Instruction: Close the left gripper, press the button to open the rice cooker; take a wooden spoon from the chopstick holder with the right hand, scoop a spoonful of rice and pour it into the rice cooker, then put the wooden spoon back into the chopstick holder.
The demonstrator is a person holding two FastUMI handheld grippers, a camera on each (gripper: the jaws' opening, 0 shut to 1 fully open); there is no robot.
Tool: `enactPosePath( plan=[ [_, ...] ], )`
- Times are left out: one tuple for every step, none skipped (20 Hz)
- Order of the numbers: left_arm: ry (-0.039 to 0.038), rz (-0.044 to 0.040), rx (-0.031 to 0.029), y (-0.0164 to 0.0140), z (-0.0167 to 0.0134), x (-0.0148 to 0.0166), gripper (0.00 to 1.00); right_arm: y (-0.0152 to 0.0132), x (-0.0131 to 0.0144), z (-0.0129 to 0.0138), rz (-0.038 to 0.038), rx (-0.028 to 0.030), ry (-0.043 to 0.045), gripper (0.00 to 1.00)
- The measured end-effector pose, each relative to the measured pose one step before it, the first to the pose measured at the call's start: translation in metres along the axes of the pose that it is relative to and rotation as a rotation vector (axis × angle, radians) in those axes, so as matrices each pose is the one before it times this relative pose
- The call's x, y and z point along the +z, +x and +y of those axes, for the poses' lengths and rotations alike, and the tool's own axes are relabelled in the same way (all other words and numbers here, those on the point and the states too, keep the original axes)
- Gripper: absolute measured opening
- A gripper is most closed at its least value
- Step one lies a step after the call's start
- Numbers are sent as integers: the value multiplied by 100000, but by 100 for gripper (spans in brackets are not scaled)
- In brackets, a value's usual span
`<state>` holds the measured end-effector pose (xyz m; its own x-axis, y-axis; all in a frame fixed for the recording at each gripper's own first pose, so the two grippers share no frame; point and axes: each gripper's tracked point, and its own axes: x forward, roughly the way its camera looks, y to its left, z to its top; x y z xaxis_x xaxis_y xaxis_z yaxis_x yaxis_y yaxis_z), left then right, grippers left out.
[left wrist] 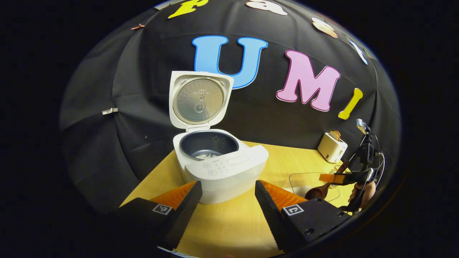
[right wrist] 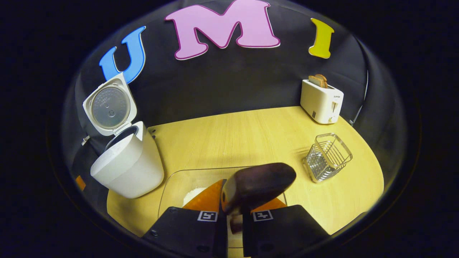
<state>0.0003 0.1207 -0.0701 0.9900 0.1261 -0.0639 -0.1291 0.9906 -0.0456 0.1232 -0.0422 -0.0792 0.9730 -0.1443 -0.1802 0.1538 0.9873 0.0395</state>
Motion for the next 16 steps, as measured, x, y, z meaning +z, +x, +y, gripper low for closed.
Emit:
enactPosePath(
  plan=[
    [-553, -36, 66, 79, 80, 29, 96, -147, -501, 985, 1695, 2134, 1965, 20],
    [-419, -35, 302, 73, 155, -2, 96, 1, -564, 1200, 2119, 2784, 2116, 20],
    [-375, -112, 218, 56, 144, 109, 96, -31, -465, 1144, 1925, 2236, 1672, 21],
    [-409, -94, 342, 11, 243, 33, 96, 57, -125, 855, 656, 1412, 512, 20],
    [-438, -9, 566, -13, 229, 34, 96, 89, -6, 544, 318, 553, -655, 21],
    [-556, 169, 389, 77, 206, -98, 96, 105, -15, 358, 250, -212, -696, 21],
    [-639, 278, 415, -41, 108, -66, 96, 55, -184, 388, 641, 311, -25, 21],
    [-617, 234, 390, -12, 171, -70, 96, 71, -260, 691, 1138, 1436, 1034, 21],
    [-598, 414, 358, -35, 142, -63, 96, 9, -187, 501, 711, 1096, 1411, 21],
    [-424, 254, 251, -52, 112, -132, 96, 14, -185, 382, 630, 656, 1672, 21],
    [-271, -25, 268, 14, 170, 40, 96, -115, 27, 137, 54, -150, 1481, 20],
    [-163, 118, 260, 62, 179, -72, 96, 38, 8, -17, 251, -296, 1574, 21],
    [-78, 411, 166, 47, 170, 2, 96, -4, -165, -179, 958, -320, 2775, 21],
    [-56, 188, 71, 85, 94, -52, 96, 103, -67, -295, 1549, -109, 4884, 21],
    [-48, -50, 224, 26, 107, 156, 96, -59, 109, -468, 1206, -764, 5676, 21],
    [-81, -188, 151, 95, 73, 103, 96, 66, -10, -654, 1499, -493, 6597, 21]
  ],
)
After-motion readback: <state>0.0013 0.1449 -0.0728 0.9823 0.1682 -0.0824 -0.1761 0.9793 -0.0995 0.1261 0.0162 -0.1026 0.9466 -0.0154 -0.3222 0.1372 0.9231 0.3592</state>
